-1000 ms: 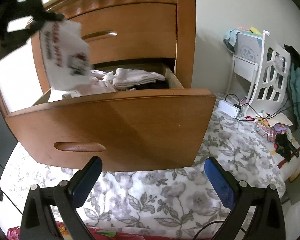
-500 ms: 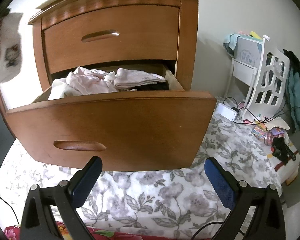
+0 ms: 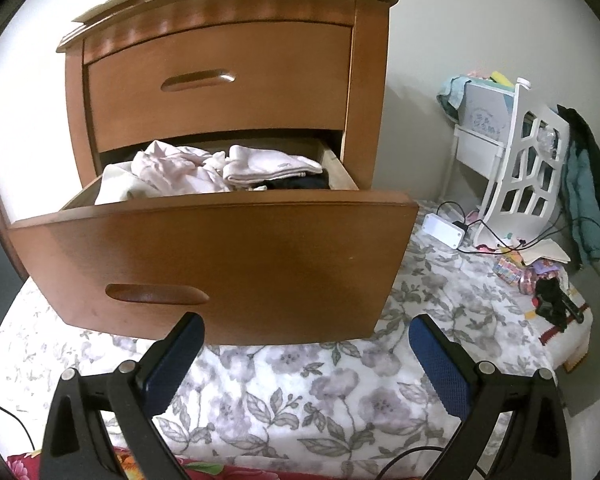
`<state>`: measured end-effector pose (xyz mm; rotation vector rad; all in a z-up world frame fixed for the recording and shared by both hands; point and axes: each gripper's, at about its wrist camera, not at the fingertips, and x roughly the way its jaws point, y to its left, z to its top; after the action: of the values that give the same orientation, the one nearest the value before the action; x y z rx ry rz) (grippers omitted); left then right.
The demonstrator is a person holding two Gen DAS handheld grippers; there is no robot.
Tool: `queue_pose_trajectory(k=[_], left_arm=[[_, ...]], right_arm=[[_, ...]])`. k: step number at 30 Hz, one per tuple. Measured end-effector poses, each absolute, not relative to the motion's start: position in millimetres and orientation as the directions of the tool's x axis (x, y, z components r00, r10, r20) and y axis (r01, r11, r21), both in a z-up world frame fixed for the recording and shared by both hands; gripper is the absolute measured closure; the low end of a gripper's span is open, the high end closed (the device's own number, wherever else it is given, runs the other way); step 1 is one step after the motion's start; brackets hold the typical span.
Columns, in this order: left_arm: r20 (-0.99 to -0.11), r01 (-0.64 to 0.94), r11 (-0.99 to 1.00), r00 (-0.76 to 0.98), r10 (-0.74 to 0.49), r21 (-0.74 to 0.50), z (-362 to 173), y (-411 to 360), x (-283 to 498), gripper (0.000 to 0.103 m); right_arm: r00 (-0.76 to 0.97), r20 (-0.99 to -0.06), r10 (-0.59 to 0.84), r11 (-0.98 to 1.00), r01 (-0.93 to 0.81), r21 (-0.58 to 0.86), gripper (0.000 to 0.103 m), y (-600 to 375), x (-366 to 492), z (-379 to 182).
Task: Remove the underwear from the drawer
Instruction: 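Lift the sock out of the drawer with the left gripper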
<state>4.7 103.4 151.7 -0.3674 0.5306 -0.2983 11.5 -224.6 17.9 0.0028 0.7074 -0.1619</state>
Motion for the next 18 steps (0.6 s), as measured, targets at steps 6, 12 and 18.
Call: queue_pose_trajectory(k=[6, 12, 18], left_arm=[[-0.524, 0.151, 0.911, 0.777, -0.349, -0.383, 131.4, 96.8, 2.6, 0.096], [-0.621, 0.105, 0.935, 0.721, -0.307, -0.340, 103.9, 87.2, 6.9, 0.096], [-0.702, 0.089, 0.944, 0.647, -0.297, -0.318, 69.7, 70.7, 17.1, 0.096]], right_arm=[[0.758, -0.634, -0.155, 0.987, 0.151, -0.061, 0.000, -221.7, 7.1, 20.2], [0.760, -0.631, -0.155, 0.987, 0.148, -0.064, 0.000, -219.8, 6.0, 21.0], [0.761, -0.631, -0.154, 0.987, 0.148, -0.062, 0.000, -219.7, 6.0, 20.7]])
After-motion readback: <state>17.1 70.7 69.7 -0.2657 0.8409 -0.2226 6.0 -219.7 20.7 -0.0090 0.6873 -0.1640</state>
